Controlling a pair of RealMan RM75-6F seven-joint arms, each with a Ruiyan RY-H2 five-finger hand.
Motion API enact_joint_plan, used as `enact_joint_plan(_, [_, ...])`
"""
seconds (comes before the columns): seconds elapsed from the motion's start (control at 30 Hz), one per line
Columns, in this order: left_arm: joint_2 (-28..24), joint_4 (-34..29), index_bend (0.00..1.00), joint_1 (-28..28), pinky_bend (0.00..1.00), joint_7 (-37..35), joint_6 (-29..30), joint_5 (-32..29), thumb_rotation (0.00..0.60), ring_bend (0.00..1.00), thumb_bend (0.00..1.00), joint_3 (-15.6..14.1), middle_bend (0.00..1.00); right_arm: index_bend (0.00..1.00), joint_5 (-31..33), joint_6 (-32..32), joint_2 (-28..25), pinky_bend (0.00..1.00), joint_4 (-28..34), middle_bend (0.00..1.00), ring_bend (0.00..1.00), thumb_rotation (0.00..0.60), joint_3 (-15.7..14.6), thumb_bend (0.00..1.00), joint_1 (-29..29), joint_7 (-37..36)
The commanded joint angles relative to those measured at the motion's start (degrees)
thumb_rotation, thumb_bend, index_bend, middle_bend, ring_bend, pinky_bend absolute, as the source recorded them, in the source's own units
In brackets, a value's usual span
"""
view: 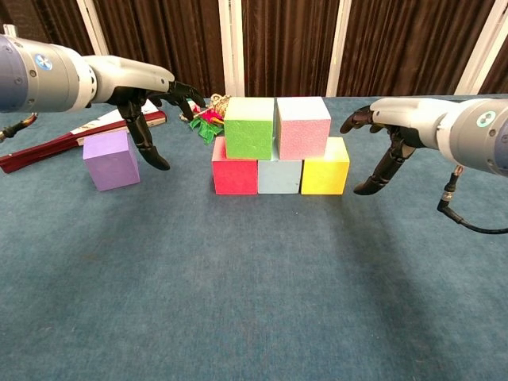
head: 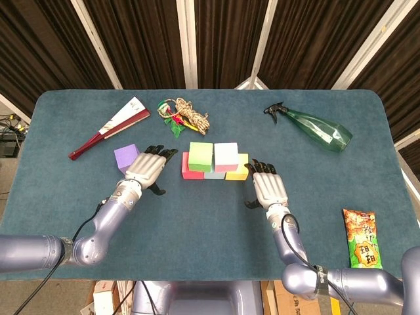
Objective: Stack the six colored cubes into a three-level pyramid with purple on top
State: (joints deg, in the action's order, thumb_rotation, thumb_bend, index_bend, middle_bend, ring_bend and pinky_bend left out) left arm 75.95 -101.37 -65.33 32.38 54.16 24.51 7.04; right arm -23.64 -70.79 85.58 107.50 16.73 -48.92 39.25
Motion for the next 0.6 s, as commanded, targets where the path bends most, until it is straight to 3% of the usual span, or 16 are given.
enact_joint_plan(0.03, [0.3, 0.3, 0.06, 0.0, 0.00, 0.0, -0.1, -0.1, 0.600, 0.00, 0.21, 0.0, 0.12, 0.14, 0.0, -0.1, 0.0, 0.00, 0.1, 0.05, 0.05, 0.600, 0.0, 0.25, -0.1, 0.0])
enact_joint_plan(0.6, [2.1, 1.6, 0.07, -0.9, 0.00, 1.2, -0.3, -1.6, 0.600, 0.00, 0.21, 0.2, 0.13, 0.14, 0.4, -0.1, -0.1, 0.00, 0.0, 0.05, 0.05, 0.600, -0.2, 0.25, -0.7, -0.4])
